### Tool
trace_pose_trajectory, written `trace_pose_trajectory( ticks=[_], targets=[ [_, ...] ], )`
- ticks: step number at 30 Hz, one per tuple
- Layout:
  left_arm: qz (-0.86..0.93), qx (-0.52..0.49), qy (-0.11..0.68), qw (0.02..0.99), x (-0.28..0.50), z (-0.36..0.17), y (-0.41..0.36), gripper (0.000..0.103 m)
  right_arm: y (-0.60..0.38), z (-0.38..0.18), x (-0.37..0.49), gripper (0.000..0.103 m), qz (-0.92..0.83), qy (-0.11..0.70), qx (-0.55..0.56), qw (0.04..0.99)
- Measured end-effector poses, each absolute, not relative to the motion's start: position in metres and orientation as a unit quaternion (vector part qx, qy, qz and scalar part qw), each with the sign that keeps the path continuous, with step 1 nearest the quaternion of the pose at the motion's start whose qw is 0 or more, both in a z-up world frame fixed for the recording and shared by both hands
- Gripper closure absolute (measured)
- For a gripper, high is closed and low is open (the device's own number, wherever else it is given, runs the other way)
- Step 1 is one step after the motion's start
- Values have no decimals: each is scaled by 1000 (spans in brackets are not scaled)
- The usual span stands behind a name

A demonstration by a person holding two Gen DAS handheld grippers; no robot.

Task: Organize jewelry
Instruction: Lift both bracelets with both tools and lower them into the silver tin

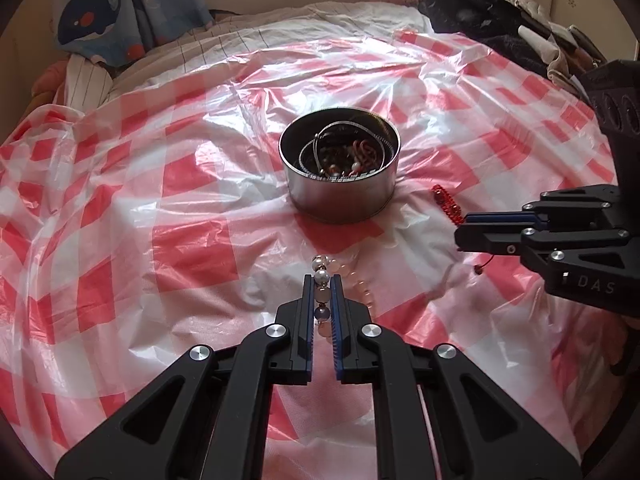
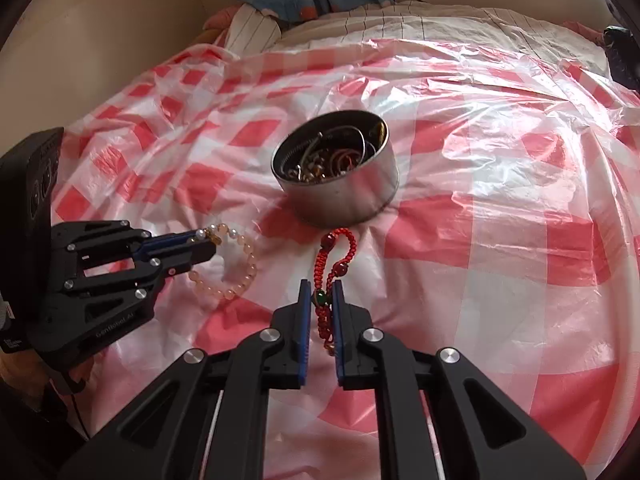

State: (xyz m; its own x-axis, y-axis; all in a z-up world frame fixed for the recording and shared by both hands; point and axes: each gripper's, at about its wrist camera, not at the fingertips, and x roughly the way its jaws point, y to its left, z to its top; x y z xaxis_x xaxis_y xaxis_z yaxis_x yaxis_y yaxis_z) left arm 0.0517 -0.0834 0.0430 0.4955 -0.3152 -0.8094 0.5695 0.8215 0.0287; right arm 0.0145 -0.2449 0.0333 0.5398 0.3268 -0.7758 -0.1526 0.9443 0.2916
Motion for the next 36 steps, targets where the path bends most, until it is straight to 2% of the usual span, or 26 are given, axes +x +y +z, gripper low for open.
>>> trace_pose_trajectory(
  ticks=[19, 36],
  targets=[
    [-265, 117, 391, 873, 53, 85, -86, 96, -244, 67, 17, 92, 120, 378, 81, 914],
    [-301, 51, 354, 884, 92, 125, -119, 96, -249, 72, 51, 92, 99, 365, 80, 922]
  ],
)
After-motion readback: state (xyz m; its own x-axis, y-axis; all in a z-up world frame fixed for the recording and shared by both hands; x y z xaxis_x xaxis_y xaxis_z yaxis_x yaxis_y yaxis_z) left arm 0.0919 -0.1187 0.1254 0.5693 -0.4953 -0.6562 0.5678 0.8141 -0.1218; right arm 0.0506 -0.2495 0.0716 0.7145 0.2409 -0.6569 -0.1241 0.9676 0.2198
